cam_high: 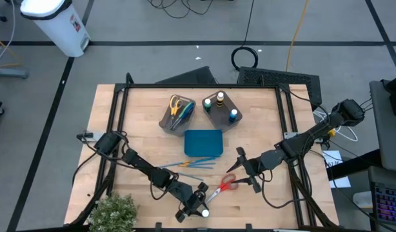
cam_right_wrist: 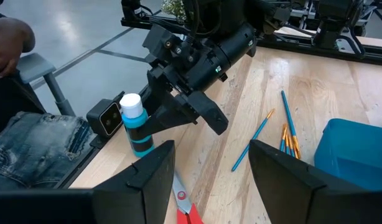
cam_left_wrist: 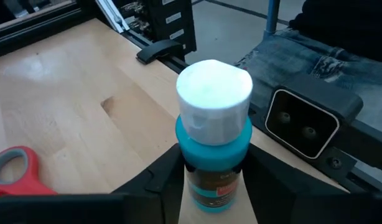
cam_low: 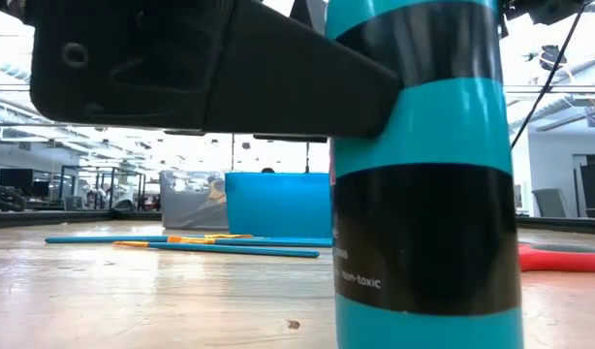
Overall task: Pick & Place Paint Supplies
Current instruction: Put the light blue paint bottle into the right black bin
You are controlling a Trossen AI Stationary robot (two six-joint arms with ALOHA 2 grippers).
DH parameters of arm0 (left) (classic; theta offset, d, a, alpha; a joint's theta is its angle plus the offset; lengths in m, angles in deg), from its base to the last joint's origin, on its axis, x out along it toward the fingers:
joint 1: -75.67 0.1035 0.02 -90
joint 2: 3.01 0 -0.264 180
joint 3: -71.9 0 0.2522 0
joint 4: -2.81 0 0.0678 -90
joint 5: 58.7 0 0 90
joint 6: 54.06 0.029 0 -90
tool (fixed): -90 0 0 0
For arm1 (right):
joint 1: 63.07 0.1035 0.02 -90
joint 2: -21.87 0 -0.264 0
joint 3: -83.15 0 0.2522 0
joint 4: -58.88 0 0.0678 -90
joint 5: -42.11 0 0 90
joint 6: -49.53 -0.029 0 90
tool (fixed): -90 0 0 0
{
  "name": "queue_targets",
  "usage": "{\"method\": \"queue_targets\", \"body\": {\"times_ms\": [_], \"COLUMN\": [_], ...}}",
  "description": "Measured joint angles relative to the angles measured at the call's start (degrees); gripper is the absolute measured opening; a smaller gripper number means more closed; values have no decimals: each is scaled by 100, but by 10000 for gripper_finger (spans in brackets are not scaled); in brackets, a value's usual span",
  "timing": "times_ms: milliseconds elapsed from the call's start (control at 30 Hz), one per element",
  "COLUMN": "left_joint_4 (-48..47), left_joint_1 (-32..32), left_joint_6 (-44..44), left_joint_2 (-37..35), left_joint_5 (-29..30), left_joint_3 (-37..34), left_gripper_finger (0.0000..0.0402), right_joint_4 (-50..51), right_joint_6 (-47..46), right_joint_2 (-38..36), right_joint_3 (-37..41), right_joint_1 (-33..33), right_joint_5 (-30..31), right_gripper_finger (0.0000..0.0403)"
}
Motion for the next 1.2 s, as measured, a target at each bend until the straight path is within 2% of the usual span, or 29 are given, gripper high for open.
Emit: {"method": "queue_targets", "body": {"times_ms": [100, 233, 500, 700, 833, 1067, 1200], "left_joint_4": [0, -112, -959, -1710, -1923, -1619, -1478], "left_joint_1": [0, 9, 195, 347, 495, 1357, 1851], "left_joint_6": [-63, -415, -1135, -913, -338, -399, -1288], "left_joint_2": [0, -126, -1123, -2105, -2575, -2562, -2499], "left_joint_5": [33, 360, 770, 1076, 1066, 1091, 1323], "left_joint_3": [0, -12, -11, -4, -198, -417, -420], "left_gripper_finger": [150, 148, 148, 147, 147, 147, 147], "right_joint_4": [2, 2, 3, 105, 254, 658, 670], "right_joint_6": [2, 0, 3, 5, 4, -95, -371], "right_joint_2": [0, 0, -2, -151, -468, -1172, -1328], "right_joint_3": [0, 0, 0, 2, 7, 4, 101], "right_joint_1": [0, 0, 0, -4, -1, 0, -1], "right_joint_5": [-2, 0, 112, 863, 908, 920, 926], "right_gripper_finger": [196, 196, 196, 196, 196, 196, 196]}}
